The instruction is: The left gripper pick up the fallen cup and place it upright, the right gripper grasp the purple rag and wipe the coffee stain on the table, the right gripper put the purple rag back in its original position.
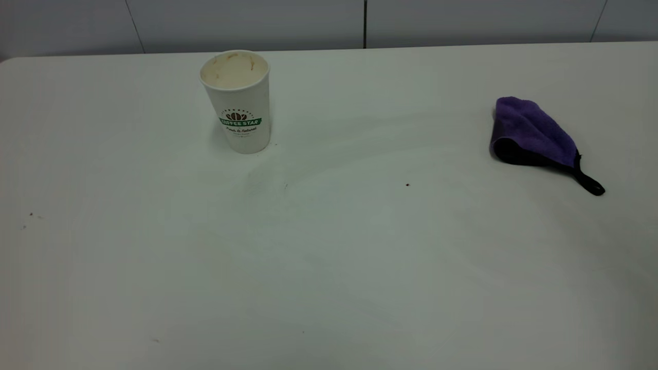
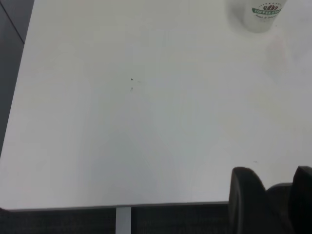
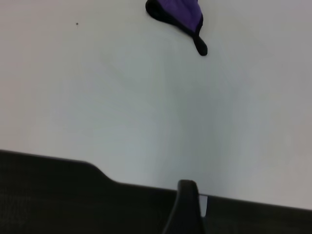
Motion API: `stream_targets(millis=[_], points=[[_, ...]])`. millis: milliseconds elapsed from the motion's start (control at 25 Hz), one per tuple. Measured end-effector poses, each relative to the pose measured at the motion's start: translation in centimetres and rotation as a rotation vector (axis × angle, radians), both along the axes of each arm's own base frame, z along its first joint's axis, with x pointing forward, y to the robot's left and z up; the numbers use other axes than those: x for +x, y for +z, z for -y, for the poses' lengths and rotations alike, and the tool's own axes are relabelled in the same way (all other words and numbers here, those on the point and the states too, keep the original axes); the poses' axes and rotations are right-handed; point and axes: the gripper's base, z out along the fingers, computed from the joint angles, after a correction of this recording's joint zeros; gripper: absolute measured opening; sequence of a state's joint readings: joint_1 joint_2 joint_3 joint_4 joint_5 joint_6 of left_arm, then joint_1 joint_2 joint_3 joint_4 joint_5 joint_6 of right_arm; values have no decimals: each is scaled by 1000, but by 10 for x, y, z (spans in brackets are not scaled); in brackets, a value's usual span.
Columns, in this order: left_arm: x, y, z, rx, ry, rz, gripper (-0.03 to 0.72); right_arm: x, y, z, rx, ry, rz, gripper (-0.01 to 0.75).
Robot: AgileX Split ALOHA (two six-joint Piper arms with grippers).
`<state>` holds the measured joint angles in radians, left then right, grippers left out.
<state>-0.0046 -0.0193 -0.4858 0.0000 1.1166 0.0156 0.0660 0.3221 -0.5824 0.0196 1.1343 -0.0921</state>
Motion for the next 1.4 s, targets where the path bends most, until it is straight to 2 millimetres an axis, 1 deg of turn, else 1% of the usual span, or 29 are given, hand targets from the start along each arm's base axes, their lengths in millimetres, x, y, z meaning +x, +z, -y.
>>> stream_targets(millis=[80, 160, 240, 320, 600, 720, 880, 1000, 1400], points=[[0, 0, 0, 0, 0, 0, 242, -10, -7, 1, -2, -3, 33, 713], [0, 0, 0, 0, 0, 0, 242, -15, -15, 2, 3, -12, 43, 711], [0, 0, 0, 0, 0, 0, 242, -14, -22, 2, 10, -22, 26, 705], [0, 0, 0, 0, 0, 0, 242, -12, -26, 2, 13, -26, 22, 699], [0, 0, 0, 0, 0, 0, 242, -12, -26, 2, 13, -36, 24, 677], [0, 0, 0, 0, 0, 0, 242, -12, -26, 2, 14, -36, 26, 652], [0, 0, 0, 0, 0, 0, 242, -12, -26, 2, 14, -37, 27, 572], [0, 0, 0, 0, 0, 0, 242, -13, -26, 3, 15, -47, 36, 497], [0, 0, 0, 0, 0, 0, 242, -43, -24, 4, 65, -115, 246, 285]])
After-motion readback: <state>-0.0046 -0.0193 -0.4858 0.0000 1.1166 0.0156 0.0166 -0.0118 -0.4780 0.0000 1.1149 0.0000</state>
